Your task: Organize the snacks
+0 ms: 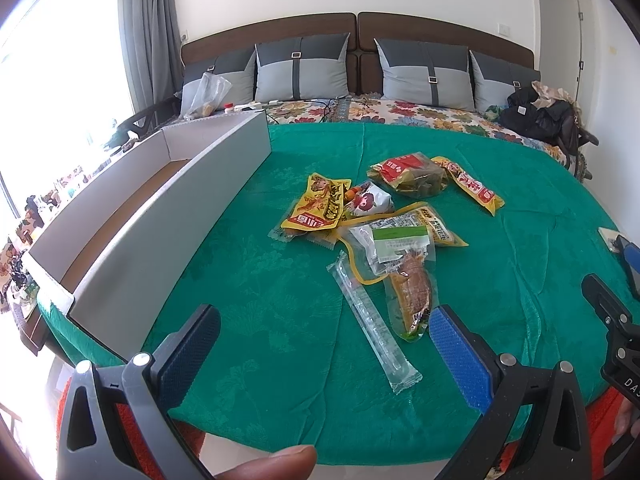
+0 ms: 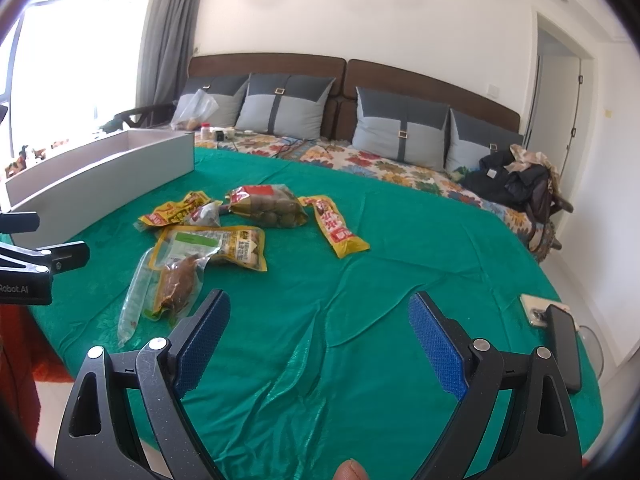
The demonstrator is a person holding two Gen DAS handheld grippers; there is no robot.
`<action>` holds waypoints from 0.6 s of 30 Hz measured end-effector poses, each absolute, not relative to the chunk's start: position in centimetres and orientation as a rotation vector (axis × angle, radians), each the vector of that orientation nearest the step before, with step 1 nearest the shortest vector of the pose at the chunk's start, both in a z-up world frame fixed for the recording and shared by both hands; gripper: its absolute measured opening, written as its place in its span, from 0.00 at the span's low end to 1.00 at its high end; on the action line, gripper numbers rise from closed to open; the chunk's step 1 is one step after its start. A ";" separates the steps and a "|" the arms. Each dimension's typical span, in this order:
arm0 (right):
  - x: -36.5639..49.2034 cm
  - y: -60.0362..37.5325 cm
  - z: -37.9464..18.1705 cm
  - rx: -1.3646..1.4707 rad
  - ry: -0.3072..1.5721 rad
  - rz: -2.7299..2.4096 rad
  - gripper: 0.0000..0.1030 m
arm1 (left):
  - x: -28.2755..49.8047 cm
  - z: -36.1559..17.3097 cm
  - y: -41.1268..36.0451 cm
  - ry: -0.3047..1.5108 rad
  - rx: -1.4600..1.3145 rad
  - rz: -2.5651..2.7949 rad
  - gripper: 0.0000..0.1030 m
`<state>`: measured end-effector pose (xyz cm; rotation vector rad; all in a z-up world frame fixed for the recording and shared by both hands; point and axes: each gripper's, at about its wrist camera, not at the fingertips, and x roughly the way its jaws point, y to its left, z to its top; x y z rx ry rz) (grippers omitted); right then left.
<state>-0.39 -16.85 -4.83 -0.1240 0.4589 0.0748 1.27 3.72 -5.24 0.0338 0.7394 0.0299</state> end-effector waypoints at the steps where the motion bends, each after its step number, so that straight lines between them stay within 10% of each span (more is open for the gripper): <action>1: -0.4 -16.9 -4.8 -0.124 0.459 0.075 0.90 | 1.3 -5.2 3.7 0.740 0.034 0.029 1.00; 18: -0.4 -16.9 -4.8 -0.123 0.461 0.075 0.90 | 1.5 -5.8 3.6 0.756 0.037 0.028 1.00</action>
